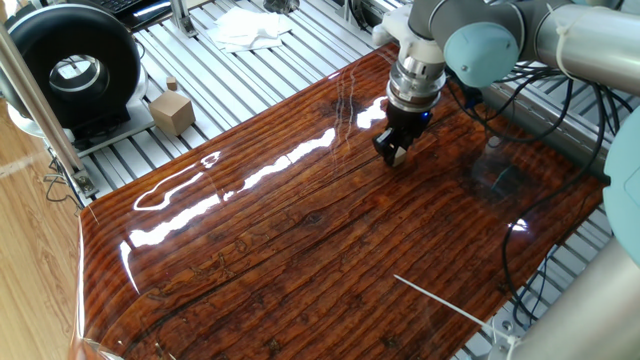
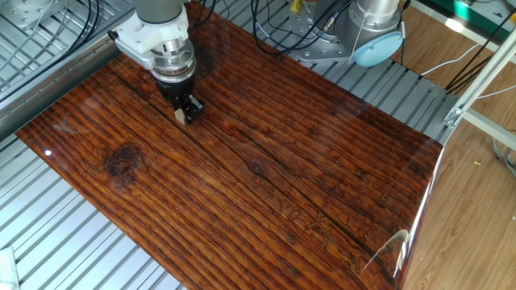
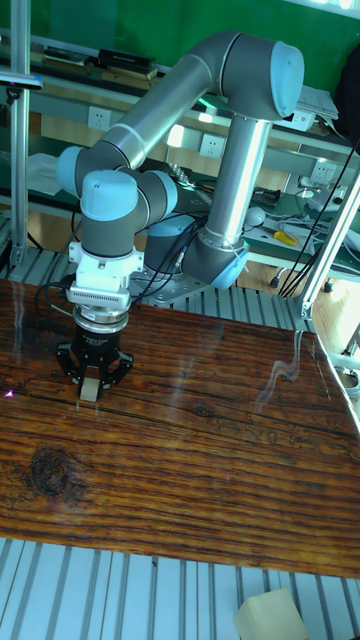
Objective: Hold a small block with the gripper and sweep it from left to right on the table
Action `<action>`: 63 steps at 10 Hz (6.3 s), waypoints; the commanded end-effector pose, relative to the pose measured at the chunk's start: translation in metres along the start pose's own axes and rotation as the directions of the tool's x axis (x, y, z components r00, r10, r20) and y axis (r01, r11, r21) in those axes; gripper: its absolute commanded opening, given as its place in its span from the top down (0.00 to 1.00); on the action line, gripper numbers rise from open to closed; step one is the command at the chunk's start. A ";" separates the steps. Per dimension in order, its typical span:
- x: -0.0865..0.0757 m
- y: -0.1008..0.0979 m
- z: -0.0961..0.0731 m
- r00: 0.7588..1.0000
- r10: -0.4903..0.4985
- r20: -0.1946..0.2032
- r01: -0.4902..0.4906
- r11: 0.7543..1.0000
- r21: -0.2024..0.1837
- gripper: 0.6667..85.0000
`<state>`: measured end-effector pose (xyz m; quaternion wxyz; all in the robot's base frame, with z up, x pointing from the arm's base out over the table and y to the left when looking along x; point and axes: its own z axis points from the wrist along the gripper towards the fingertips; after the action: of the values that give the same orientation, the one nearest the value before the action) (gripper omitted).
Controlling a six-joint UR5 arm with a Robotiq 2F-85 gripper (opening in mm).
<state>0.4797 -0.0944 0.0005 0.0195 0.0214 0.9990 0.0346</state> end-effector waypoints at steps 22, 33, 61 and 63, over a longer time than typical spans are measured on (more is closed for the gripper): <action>-0.001 0.018 0.000 0.999 0.045 0.000 -0.045 0.999 -0.015 1.00; 0.000 0.027 0.000 0.998 0.057 -0.008 -0.057 0.998 -0.032 1.00; 0.003 0.051 0.001 0.995 0.100 -0.027 -0.102 0.991 -0.081 1.00; 0.003 0.053 0.000 0.994 0.106 -0.030 -0.108 0.991 -0.082 1.00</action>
<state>0.4776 -0.0445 0.0019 0.0052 0.0661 0.9953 0.0712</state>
